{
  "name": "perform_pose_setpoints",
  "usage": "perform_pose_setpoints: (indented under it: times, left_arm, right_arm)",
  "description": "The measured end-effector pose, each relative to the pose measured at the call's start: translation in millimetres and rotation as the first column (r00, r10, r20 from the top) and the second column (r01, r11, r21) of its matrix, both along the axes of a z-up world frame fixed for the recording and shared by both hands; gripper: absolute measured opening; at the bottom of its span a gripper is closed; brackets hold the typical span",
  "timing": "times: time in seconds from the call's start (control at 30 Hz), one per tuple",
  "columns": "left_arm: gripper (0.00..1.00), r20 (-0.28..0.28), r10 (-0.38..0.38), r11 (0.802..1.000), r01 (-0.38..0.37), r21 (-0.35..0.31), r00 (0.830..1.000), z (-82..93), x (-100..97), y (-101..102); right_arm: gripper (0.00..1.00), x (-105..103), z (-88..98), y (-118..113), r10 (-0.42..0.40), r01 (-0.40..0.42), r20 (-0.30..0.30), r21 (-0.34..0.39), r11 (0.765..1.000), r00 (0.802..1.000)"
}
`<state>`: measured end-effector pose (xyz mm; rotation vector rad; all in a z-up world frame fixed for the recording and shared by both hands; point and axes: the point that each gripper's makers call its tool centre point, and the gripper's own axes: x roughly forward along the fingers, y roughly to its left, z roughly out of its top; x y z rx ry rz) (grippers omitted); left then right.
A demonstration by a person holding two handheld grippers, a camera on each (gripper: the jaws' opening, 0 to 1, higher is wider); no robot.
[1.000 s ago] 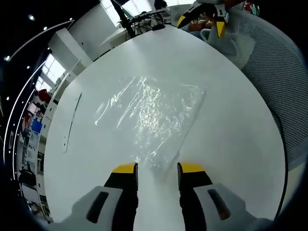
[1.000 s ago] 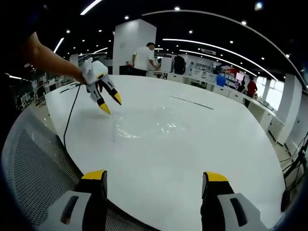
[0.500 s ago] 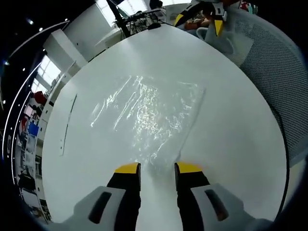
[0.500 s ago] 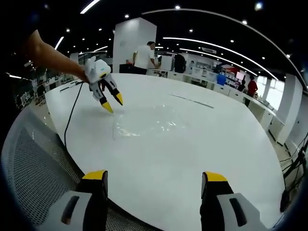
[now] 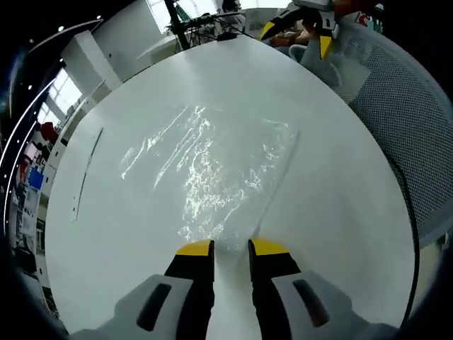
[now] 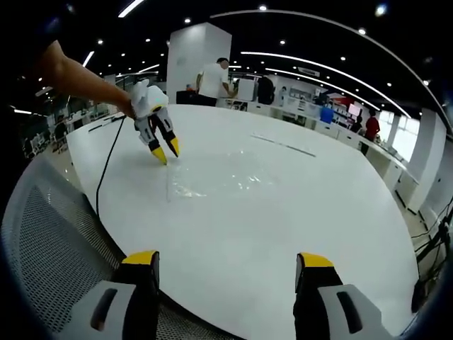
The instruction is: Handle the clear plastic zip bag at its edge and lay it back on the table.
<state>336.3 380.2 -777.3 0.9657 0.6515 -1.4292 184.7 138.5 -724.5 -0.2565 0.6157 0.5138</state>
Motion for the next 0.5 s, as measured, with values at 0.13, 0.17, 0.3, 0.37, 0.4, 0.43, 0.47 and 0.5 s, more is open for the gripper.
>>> perform_pose_setpoints:
  times: [0.13, 0.17, 0.3, 0.37, 0.4, 0.43, 0.47, 0.5]
  left_arm:
    - [0.08, -0.021, -0.008, 1.000, 0.008, 0.003, 1.000, -1.2, -4.2, 0.6]
    - [0.07, -0.035, -0.005, 1.000, 0.005, 0.004, 0.999, -1.9, -5.6, 1.5]
    - [0.06, -0.035, 0.002, 1.000, -0.002, -0.003, 0.999, -0.2, -6.5, 1.8]
    - [0.05, -0.041, 0.011, 1.000, -0.012, -0.008, 0.999, 0.0, -7.1, 2.3]
    - [0.05, -0.043, 0.015, 1.000, -0.016, -0.010, 0.999, 0.1, -7.1, 2.6]
    - [0.05, -0.043, 0.015, 1.000, -0.015, -0.010, 0.999, 0.1, -7.2, 2.8]
    - [0.05, -0.044, 0.016, 1.000, -0.016, -0.010, 0.999, 0.5, -7.5, 2.8]
    - [0.05, -0.047, 0.017, 1.000, -0.018, -0.011, 0.999, 0.5, -7.9, 2.8]
  right_arm:
    - [0.78, -0.2, 0.1, 0.5, 0.001, -0.001, -0.001, -0.001, 1.000, 1.000]
    - [0.78, -0.3, 0.2, 0.5, 0.000, 0.000, -0.001, -0.003, 1.000, 1.000]
    - [0.78, -0.2, 0.5, 0.6, 0.000, 0.000, 0.000, -0.003, 1.000, 1.000]
    - [0.78, -0.2, 0.4, 0.2, -0.001, 0.001, 0.001, -0.004, 1.000, 1.000]
    - [0.78, -0.2, 0.3, 0.0, -0.002, 0.002, 0.001, -0.004, 1.000, 1.000]
    - [0.78, -0.2, 0.2, -0.1, -0.002, 0.002, 0.001, -0.004, 1.000, 1.000]
    - [0.77, -0.4, 0.1, 0.0, -0.001, 0.001, 0.000, -0.004, 1.000, 1.000]
    - [0.77, -0.5, -0.1, -0.1, 0.000, 0.000, 0.000, -0.004, 1.000, 1.000]
